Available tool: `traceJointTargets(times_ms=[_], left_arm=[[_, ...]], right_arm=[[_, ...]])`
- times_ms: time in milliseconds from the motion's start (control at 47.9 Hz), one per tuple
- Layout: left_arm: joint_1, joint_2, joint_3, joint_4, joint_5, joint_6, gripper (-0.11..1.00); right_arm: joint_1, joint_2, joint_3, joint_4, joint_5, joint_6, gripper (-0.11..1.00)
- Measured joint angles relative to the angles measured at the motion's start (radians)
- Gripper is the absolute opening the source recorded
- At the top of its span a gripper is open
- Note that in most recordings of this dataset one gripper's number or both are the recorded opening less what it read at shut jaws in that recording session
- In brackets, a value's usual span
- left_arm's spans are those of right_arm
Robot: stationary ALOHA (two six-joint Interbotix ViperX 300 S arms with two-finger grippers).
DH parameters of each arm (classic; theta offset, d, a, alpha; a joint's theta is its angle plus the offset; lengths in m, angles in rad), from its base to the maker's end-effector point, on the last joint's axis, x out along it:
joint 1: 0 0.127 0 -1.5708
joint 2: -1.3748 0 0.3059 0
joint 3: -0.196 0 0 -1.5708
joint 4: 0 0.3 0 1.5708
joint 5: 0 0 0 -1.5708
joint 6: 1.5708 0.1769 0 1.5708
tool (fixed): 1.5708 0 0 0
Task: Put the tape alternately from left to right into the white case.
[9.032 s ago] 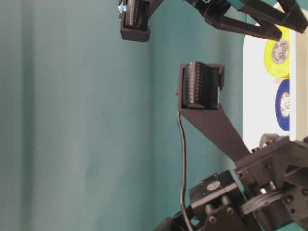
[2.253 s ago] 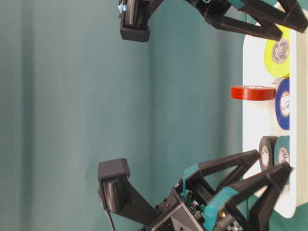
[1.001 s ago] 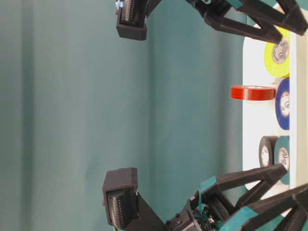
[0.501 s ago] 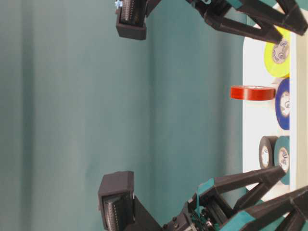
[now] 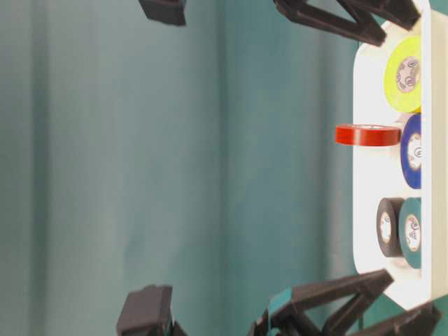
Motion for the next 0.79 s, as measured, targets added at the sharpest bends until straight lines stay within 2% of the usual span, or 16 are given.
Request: traceJointTargets(times_ms=[292,793], left_arm=[[0.002,-0.069,0.058,0.000,-0.015,-0.018,0.75],[0.000,-0.149,0.129,0.000,-0.066,-0.020,0.75]], right_arm=[[0.000,-0.069,0.054,0.000,-0.081,0.000,0.84],[0.000,-0.138,0.098,0.000,-0.100,0.000,0.84]])
